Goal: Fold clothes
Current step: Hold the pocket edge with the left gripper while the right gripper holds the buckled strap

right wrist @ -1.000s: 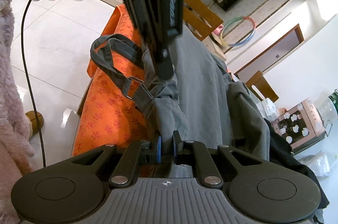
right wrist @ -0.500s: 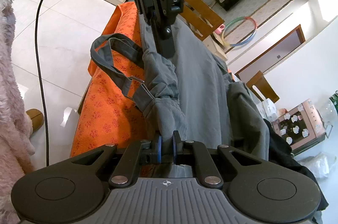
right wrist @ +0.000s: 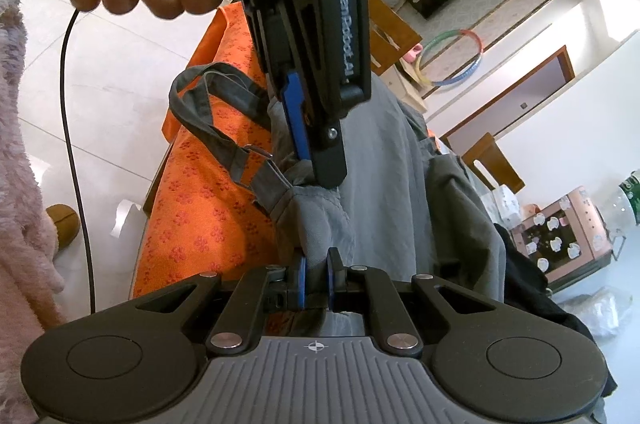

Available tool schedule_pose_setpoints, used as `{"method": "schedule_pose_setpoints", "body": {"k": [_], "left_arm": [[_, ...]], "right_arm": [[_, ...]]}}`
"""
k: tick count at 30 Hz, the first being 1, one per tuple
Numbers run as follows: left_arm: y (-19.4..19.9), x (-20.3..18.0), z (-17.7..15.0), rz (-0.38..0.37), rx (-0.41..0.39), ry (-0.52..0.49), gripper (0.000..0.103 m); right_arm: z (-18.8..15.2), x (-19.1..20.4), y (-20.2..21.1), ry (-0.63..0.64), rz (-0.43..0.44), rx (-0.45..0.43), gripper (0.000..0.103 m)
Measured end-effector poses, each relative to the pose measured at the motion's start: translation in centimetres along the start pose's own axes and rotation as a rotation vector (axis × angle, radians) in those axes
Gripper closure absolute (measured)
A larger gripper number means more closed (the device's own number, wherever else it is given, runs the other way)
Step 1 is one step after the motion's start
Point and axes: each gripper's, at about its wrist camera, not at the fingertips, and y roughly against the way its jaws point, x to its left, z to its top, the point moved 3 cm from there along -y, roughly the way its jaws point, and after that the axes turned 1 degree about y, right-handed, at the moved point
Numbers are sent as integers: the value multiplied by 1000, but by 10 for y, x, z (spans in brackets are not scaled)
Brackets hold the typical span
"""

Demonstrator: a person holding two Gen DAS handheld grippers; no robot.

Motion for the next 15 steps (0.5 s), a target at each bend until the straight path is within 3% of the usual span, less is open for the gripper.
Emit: {"method": "schedule_pose_setpoints", "body": {"k": [9,15], "left_arm": [[5,-10,-4,80,-30,-41,85],[8,-26,-11,134,-79,-144,85]], "right_arm": [[1,2,-1,5,-2,11,90],[1,3,0,9,-4,13,90]]}}
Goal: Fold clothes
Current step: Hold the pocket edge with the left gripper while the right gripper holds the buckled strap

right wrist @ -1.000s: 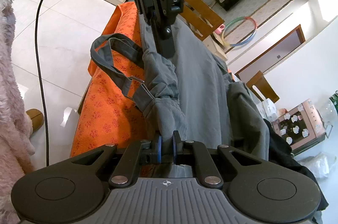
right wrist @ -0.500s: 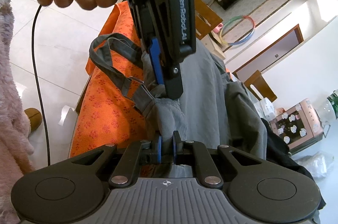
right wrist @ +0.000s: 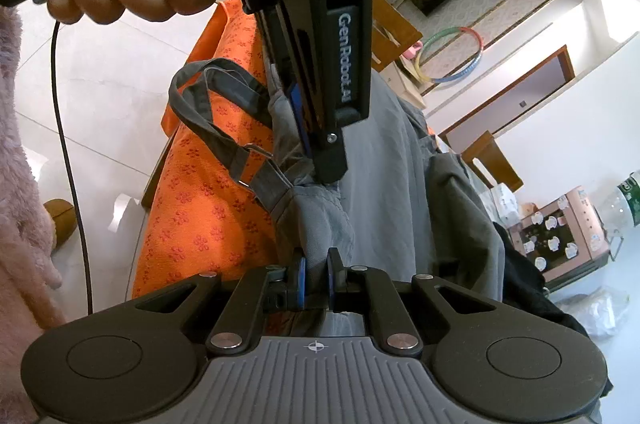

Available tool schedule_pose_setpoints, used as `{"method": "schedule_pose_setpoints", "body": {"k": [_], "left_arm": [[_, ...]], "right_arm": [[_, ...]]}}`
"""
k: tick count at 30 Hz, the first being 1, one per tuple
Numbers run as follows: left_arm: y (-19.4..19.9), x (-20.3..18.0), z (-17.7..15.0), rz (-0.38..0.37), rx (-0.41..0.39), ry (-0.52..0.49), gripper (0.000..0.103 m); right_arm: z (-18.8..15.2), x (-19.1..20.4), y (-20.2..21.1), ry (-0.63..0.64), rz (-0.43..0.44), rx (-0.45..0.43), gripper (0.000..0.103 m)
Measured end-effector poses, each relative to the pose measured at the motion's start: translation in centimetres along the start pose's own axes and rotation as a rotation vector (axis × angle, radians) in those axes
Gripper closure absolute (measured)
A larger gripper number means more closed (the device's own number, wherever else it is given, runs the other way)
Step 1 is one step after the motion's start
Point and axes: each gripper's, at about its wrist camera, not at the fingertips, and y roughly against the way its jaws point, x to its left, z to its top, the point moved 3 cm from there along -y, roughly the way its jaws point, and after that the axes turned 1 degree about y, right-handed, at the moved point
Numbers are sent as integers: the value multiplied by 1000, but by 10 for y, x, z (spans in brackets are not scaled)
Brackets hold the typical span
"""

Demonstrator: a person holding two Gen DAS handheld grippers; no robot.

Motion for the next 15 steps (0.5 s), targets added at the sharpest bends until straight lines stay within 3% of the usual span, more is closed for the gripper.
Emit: {"method": "schedule_pose_setpoints", "body": {"k": [5,8,15], "left_arm": [[-3,-1,-2,10,-8,-11,85],[-1,-4,-4,5,-21,-20,97],[11,-1,-4,5,-74,-5,102]], "right_arm": [[0,0,-1,1,-2,2,90],[0,0,-1,0,-6,0,90],[0,0,2,4,-15,-11,90]]}}
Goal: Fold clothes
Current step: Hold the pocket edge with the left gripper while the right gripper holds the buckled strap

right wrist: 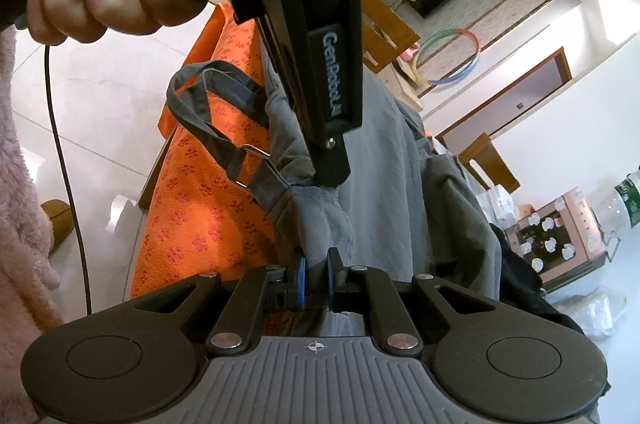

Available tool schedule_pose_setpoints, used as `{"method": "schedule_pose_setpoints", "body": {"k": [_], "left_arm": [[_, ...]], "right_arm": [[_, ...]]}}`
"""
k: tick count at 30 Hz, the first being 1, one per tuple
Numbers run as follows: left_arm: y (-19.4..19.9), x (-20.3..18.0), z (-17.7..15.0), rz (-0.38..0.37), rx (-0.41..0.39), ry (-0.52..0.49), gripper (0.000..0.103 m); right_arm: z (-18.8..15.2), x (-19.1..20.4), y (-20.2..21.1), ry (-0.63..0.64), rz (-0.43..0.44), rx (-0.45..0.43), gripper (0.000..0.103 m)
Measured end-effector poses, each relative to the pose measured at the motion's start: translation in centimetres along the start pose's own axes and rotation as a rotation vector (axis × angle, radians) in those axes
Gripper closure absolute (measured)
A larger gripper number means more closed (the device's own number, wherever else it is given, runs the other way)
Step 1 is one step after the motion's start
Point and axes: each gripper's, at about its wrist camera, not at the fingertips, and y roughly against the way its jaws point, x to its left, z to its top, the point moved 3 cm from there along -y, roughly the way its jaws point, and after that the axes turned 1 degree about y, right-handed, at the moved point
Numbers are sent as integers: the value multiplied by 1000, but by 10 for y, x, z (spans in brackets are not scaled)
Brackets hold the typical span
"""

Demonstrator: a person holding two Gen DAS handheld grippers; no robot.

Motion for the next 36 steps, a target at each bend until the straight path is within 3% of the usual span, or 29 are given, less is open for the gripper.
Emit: {"method": "schedule_pose_setpoints", "body": {"k": [13,15,21,27,30,36], "left_arm": [[-4,34,4,-56,29,-26,100],[3,30,4,-28,28,-23,88],[16,21,-5,35,74,95,76],[-4,33,-15,60,157,185,75],[-12,45,-21,46,190,240,75],[-18,32,-29,-29,210,184,75]], "right_arm": [[3,0,4,41,-5,-21,92],[3,0,4,46,-7,-19,91],[5,0,5,62,-19,-12,91],[5,3,7,71,-19,-20,91],[5,2,8,78,-23,-23,91],[5,2,8,82,-15,-24,91]]}}
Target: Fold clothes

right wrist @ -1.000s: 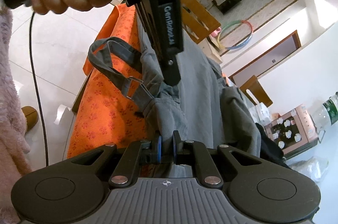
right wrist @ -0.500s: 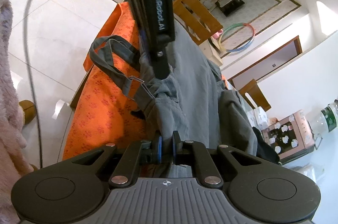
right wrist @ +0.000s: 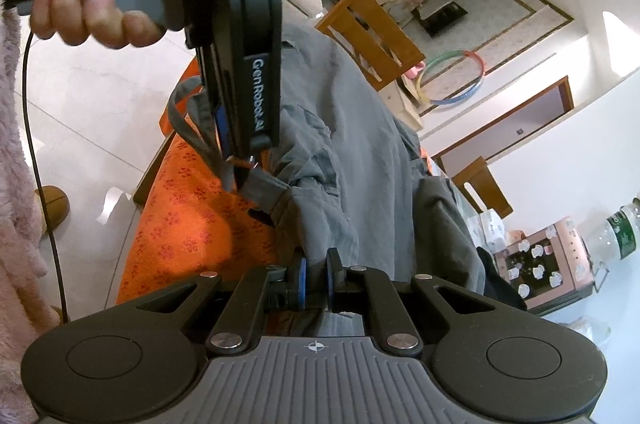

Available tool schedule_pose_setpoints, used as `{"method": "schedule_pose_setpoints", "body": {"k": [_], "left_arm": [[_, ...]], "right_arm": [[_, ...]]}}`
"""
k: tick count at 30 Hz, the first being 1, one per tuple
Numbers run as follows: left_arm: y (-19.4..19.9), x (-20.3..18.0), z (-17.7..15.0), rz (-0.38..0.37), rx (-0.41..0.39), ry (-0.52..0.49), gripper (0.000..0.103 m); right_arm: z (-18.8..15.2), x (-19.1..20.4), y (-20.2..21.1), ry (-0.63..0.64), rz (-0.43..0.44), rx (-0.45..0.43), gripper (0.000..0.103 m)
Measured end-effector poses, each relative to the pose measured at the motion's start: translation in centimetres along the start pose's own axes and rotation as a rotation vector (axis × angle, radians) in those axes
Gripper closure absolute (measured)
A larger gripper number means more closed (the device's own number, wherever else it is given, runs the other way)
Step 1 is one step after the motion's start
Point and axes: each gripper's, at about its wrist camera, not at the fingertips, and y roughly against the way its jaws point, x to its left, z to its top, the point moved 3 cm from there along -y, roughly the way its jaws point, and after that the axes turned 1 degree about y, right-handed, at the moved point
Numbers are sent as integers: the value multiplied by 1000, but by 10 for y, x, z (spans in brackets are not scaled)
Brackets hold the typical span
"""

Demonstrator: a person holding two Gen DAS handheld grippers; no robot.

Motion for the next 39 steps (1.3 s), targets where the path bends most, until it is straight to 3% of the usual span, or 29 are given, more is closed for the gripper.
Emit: {"method": "schedule_pose_setpoints", "body": {"k": [8,16,21,25,32,39], "left_arm": [[-1,-22,-1,93,-68,-11,67],[-5,-32,3,181,-113,20,66],[8,-38,3,248,-171,-20,66],[10,-42,3,270,-169,-59,74],[10,-46,-1,276,-173,-166,102],[12,-27,5,207,-142,-174,102]], "right_arm": [[0,-2,-1,-4,-3,-3,91],[0,-2,-2,-26,-7,-1,91],[-1,-2,-2,-26,-7,0,91],[-2,-2,-1,-20,-5,-5,91],[-5,-2,-2,1,14,-8,92],[-6,-2,-4,31,37,-16,92]]}}
